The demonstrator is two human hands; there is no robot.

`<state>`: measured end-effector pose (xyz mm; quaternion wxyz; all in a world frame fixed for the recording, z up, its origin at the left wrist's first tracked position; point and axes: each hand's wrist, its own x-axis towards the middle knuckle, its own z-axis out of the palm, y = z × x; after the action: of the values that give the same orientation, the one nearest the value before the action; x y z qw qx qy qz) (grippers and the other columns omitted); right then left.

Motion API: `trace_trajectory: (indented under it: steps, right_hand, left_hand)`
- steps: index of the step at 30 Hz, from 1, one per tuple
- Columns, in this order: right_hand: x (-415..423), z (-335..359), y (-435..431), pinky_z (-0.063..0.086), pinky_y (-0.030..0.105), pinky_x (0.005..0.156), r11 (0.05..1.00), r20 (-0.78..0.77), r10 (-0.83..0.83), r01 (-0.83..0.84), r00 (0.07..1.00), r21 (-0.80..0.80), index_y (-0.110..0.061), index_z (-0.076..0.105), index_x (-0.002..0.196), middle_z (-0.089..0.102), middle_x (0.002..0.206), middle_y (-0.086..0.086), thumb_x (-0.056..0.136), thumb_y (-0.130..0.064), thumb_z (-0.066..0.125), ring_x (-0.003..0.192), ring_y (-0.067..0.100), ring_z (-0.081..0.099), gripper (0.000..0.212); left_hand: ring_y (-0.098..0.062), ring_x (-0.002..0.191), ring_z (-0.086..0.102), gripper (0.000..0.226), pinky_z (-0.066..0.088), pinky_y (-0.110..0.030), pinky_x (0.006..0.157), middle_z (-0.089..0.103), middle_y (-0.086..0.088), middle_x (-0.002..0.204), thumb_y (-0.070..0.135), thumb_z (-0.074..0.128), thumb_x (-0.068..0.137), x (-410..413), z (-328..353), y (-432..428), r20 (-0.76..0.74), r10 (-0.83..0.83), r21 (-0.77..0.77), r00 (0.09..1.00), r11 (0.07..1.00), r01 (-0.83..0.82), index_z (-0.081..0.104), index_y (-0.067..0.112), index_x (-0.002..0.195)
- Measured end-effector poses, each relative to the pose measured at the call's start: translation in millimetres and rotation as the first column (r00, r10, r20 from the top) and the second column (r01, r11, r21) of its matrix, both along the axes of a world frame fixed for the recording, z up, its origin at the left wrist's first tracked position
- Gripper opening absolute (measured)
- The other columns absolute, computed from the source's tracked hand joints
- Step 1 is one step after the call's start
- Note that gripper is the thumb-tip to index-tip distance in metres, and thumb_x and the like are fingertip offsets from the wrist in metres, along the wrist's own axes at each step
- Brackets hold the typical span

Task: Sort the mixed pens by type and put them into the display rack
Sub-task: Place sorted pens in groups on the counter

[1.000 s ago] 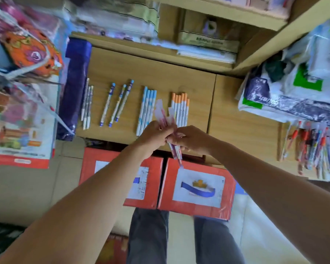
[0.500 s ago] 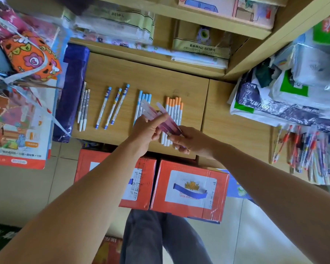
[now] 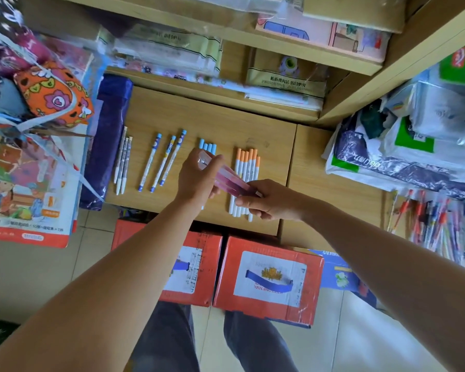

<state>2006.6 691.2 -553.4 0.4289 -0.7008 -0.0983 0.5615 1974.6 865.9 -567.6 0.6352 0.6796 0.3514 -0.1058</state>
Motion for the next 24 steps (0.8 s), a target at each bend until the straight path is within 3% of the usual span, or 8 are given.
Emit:
trace_trajectory:
  steps: [4,9,11,15,19,21,24]
  right_hand:
    - [6.1,-5.9,21.7,0.039,0.018,0.047,0.998,0.045,-0.041,0.043,0.998,-0.041,-0.019,0.052,0.084,0.045,0.060,-0.001,0.092,-0.029,0.062,0.047,0.008,0.042,0.016]
    - [13.6,-12.3,59.5,0.043,0.020,0.050,0.989,0.077,-0.033,0.044,0.996,-0.138,-0.015,0.054,0.093,0.052,0.065,0.001,0.089,-0.031,0.066,0.054,0.010,0.049,0.020]
    - [14.2,-14.7,74.3,0.045,0.020,0.050,0.983,0.114,-0.011,0.031,0.993,-0.178,-0.014,0.056,0.095,0.055,0.066,0.001,0.087,-0.032,0.068,0.052,0.010,0.051,0.023]
    - [16.5,-17.7,101.6,0.048,0.025,0.052,0.970,0.212,-0.001,0.052,0.977,-0.236,-0.017,0.053,0.087,0.055,0.067,0.001,0.087,-0.032,0.069,0.051,0.013,0.051,0.022]
    - [20.2,-21.1,120.4,0.042,0.026,0.058,0.960,0.362,0.012,0.091,0.932,-0.266,-0.014,0.059,0.097,0.059,0.073,0.002,0.086,-0.037,0.068,0.057,0.011,0.051,0.027]
    - [21.1,-22.2,125.9,0.043,0.023,0.058,0.961,0.371,-0.038,0.136,0.928,-0.242,-0.016,0.062,0.104,0.062,0.076,0.001,0.085,-0.036,0.069,0.058,0.009,0.052,0.029]
    - [23.4,-24.9,130.4,0.047,0.023,0.056,0.927,0.272,-0.295,0.343,0.916,-0.151,-0.022,0.064,0.108,0.061,0.074,-0.003,0.085,-0.034,0.070,0.053,0.008,0.054,0.027]
  left_hand:
    - [-0.020,0.054,0.056,0.025,0.043,-0.024,0.040,0.057,0.001,0.077,0.030,0.060,0.090,13.1,-3.2,25.6,-0.016,-0.054,0.041,0.998,0.998,0.055,0.053,0.020,0.112]
    - [-0.027,0.071,0.070,0.039,0.049,-0.028,0.043,0.065,-0.007,0.096,0.047,0.069,0.082,22.2,-12.0,68.5,-0.050,-0.246,-0.014,0.968,0.969,0.246,0.057,0.016,0.103]
    - [-0.029,0.074,0.071,0.041,0.049,-0.027,0.043,0.065,-0.010,0.101,0.040,0.070,0.084,23.2,-17.1,86.4,-0.064,-0.315,-0.068,0.947,0.948,0.311,0.054,0.012,0.110]
    - [-0.031,0.073,0.071,0.022,0.052,-0.030,0.045,0.067,-0.019,0.103,0.022,0.062,0.091,29.7,-22.9,121.0,-0.032,-0.390,-0.137,0.920,0.914,0.383,0.056,0.009,0.107]
    - [-0.034,0.077,0.071,0.031,0.050,-0.029,0.043,0.067,-0.016,0.105,0.037,0.063,0.090,37.0,-22.7,140.7,-0.028,-0.362,-0.213,0.932,0.913,0.348,0.056,0.011,0.105]
    - [-0.036,0.076,0.069,0.021,0.049,-0.028,0.044,0.066,-0.018,0.105,0.033,0.061,0.092,40.8,-26.4,143.2,-0.012,-0.338,-0.170,0.941,0.928,0.331,0.056,0.013,0.099]
    - [-0.030,0.066,0.063,0.010,0.046,-0.025,0.041,0.064,-0.020,0.106,0.021,0.053,0.095,45.9,-37.8,144.9,-0.061,-0.246,-0.104,0.967,0.965,0.239,0.055,0.011,0.096]
